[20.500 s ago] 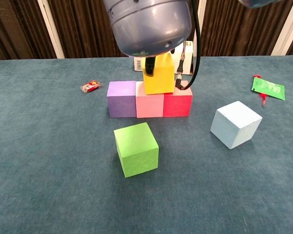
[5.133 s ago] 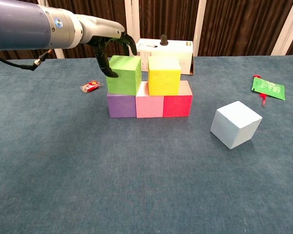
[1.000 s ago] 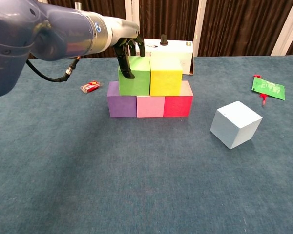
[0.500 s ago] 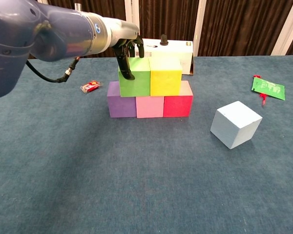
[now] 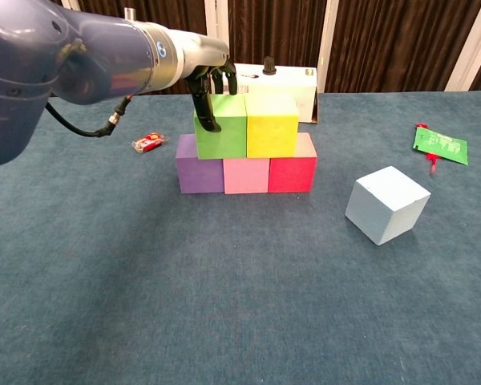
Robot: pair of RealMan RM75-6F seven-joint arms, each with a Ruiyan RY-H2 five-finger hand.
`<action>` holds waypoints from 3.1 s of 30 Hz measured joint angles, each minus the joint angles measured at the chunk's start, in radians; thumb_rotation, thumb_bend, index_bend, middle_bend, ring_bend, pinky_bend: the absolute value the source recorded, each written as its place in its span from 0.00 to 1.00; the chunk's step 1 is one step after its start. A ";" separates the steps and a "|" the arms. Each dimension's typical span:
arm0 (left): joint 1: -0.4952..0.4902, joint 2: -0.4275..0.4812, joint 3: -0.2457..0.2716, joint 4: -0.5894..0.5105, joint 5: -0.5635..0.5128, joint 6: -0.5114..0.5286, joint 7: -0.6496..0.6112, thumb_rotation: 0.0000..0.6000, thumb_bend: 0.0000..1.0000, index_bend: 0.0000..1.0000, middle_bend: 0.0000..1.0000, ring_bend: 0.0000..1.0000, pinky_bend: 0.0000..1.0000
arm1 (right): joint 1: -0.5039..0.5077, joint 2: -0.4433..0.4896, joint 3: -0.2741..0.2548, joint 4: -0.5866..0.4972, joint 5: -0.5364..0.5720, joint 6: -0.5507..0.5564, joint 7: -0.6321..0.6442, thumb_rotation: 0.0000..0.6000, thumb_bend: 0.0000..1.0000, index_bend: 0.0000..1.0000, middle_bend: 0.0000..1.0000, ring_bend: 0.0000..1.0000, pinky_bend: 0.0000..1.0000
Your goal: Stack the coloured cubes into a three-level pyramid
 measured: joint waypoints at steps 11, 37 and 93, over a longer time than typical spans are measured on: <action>0.001 0.011 0.002 -0.014 -0.001 0.003 0.020 1.00 0.33 0.20 0.16 0.00 0.00 | 0.002 0.000 -0.001 -0.002 0.002 -0.005 -0.005 1.00 0.25 0.03 0.06 0.00 0.00; 0.069 0.185 -0.044 -0.278 0.098 0.052 -0.072 1.00 0.33 0.12 0.08 0.00 0.00 | 0.008 0.034 -0.028 -0.023 -0.018 -0.044 0.010 1.00 0.26 0.03 0.06 0.00 0.00; 1.242 0.388 0.320 -0.044 1.410 0.650 -1.013 1.00 0.33 0.11 0.04 0.00 0.00 | 0.594 0.039 0.035 -0.033 -0.012 -0.687 -0.013 1.00 0.25 0.13 0.14 0.01 0.00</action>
